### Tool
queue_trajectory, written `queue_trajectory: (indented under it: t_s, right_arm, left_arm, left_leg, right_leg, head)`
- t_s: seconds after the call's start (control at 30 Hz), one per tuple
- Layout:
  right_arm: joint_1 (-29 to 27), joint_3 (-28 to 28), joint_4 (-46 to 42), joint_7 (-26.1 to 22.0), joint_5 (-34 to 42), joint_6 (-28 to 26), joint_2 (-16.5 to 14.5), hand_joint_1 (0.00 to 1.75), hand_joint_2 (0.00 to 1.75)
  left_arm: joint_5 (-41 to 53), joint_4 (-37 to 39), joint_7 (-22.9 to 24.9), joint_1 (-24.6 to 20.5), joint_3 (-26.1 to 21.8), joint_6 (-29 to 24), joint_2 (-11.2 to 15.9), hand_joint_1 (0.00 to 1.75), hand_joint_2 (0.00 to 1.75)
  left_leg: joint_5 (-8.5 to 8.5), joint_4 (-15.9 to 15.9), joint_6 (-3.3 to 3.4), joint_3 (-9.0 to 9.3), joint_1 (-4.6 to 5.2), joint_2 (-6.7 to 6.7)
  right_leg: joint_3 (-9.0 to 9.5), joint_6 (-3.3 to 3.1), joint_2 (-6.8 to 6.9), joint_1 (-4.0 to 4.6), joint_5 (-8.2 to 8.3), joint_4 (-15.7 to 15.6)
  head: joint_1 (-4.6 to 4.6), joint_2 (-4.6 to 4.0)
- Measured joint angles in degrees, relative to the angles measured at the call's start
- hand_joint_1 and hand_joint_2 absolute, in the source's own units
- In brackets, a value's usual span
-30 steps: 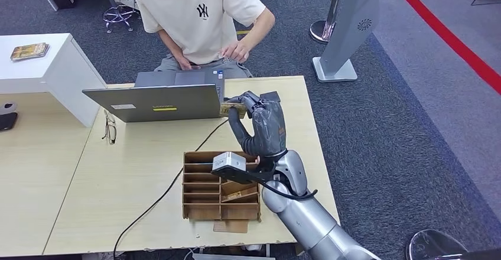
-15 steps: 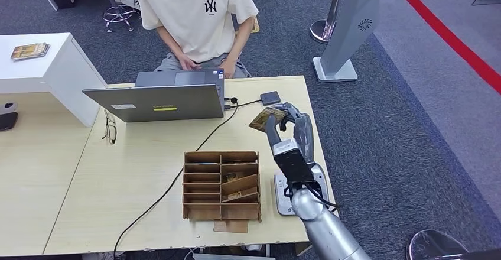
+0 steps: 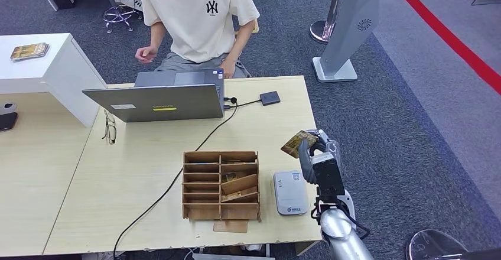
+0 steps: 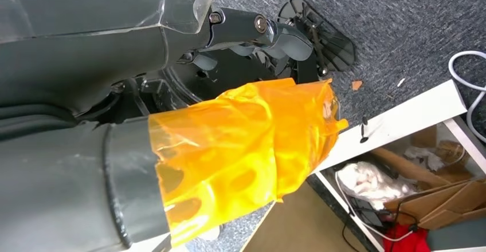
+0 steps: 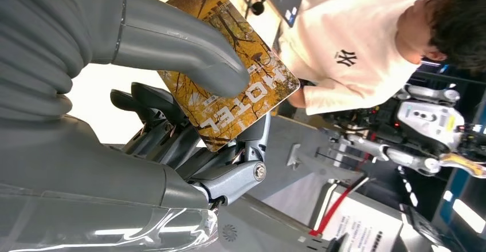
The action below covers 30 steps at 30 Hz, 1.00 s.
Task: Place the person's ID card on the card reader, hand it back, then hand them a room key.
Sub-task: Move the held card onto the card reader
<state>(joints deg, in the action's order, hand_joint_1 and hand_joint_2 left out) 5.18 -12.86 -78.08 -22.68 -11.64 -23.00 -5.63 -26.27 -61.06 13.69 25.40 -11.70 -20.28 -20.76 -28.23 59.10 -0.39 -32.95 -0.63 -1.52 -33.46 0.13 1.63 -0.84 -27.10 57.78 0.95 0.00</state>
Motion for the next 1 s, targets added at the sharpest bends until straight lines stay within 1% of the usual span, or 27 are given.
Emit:
queue_trajectory:
  t_s: [0.1, 0.27, 0.53, 0.8, 1.0]
  right_arm:
    - [-0.5, 0.4, 0.1, 1.8, -0.2, 1.0, 0.4, 1.75, 1.75]
    - [-1.2, 0.9, 1.0, 6.6, 0.1, 2.9, 0.9, 1.75, 1.75]
    - [-1.5, 1.0, 3.1, 11.8, 4.3, 6.2, 1.5, 1.75, 1.75]
    - [-1.6, 1.0, 3.9, 14.3, 8.4, 8.7, 2.8, 1.75, 1.75]
    - [-1.3, 0.7, 3.9, 15.4, 9.7, 9.2, 3.5, 1.75, 1.75]
  left_arm:
    - [-1.1, -0.8, 0.5, 0.5, 0.5, -1.1, 0.0, 0.0, 0.0]
    - [-3.5, -2.8, 1.7, 1.8, 1.6, -3.6, 0.0, 0.0, 0.0]
    - [-6.0, -4.6, 2.6, 2.6, 2.4, -4.6, 0.0, 0.0, 0.0]
    - [-7.6, -4.6, 2.8, 2.6, 2.3, -5.1, 0.0, 0.0, 0.0]
    - [-8.3, -4.6, 2.6, 2.4, 2.2, -4.8, 0.0, 0.0, 0.0]
  left_leg:
    - [0.0, 0.0, 0.0, 0.01, 0.0, 0.0]
    - [0.0, 0.0, 0.0, 0.0, 0.0, 0.0]
    - [-0.01, 0.0, 0.01, 0.0, 0.0, 0.0]
    - [-0.01, 0.0, 0.01, -0.01, 0.0, 0.0]
    - [-0.01, 0.0, 0.01, 0.0, 0.0, 0.0]
  right_leg:
    - [0.01, 0.0, 0.01, 0.0, 0.0, 0.0]
    - [0.01, 0.0, 0.01, 0.0, 0.0, 0.0]
    - [0.01, 0.0, 0.01, 0.0, 0.0, 0.0]
    - [0.01, 0.0, 0.01, -0.01, 0.0, 0.0]
    - [0.01, 0.0, 0.01, -0.01, 0.0, 0.0]
  head:
    - [-0.01, 0.0]
    - [-0.01, 0.0]
    - [-0.02, 0.0]
    - [-0.02, 0.0]
    - [-0.02, 0.0]
